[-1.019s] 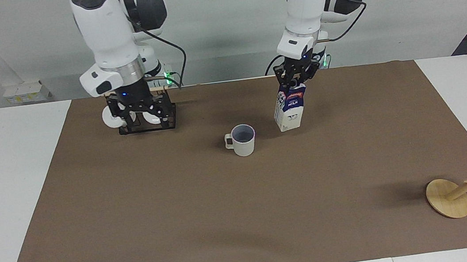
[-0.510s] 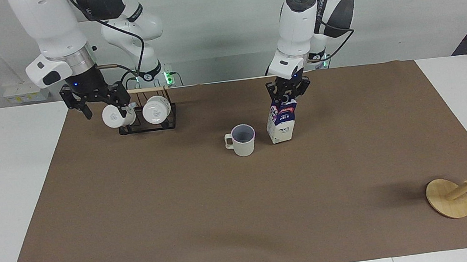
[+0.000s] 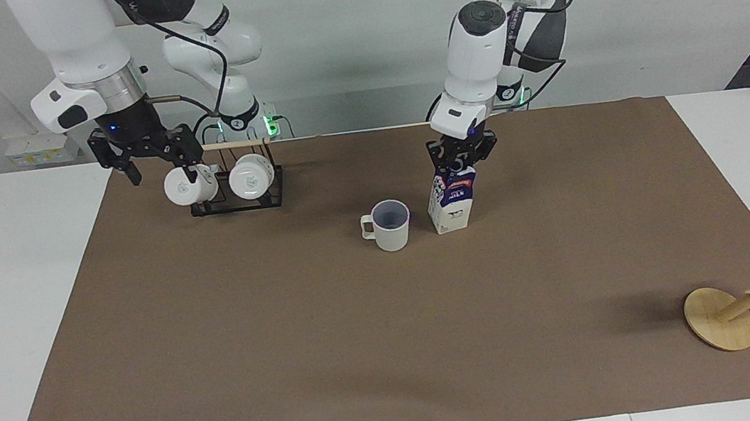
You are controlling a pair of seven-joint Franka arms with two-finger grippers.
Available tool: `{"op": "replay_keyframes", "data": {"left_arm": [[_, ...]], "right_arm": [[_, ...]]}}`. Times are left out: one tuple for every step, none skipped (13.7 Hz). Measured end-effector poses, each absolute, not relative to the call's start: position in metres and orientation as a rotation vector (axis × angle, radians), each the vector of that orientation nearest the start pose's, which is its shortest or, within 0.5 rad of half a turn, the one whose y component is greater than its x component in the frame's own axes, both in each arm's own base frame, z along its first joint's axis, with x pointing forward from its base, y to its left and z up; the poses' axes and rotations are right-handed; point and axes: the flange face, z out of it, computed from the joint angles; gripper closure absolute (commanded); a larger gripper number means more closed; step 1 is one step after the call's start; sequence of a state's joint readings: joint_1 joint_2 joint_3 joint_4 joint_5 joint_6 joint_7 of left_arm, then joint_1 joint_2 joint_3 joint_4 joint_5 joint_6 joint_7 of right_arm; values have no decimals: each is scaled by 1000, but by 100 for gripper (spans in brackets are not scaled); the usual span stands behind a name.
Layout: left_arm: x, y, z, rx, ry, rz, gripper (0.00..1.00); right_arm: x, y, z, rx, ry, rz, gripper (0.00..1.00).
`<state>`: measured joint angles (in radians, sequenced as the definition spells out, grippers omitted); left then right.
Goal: Place cup and milk on table
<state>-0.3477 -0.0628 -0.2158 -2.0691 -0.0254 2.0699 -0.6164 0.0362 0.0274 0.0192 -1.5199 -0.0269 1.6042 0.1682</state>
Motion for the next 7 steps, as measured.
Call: {"op": "replay_keyframes", "data": {"left_arm": [[457, -291, 468, -3185, -106, -85, 0], [460, -291, 478, -3192, -111, -103, 0], [462, -288, 489, -3193, -120, -108, 0], [464, -283, 505, -3184, -128, -89, 0], [465, -276, 522, -3173, -123, -65, 0], [467, -265, 540, -3163, -97, -44, 0], [472, -249, 555, -3158, -61, -34, 0]], "right_arm": [[566, 27, 636, -3155, 182, -92, 0], [567, 26, 636, -3155, 184, -91, 0], [567, 26, 636, -3155, 184, -90, 0], [567, 26, 636, -3155, 183, -89, 0], [567, 26, 635, -3156, 182, -88, 0], [566, 26, 635, -3156, 182, -87, 0], [566, 26, 635, -3156, 182, -84, 0]]}}
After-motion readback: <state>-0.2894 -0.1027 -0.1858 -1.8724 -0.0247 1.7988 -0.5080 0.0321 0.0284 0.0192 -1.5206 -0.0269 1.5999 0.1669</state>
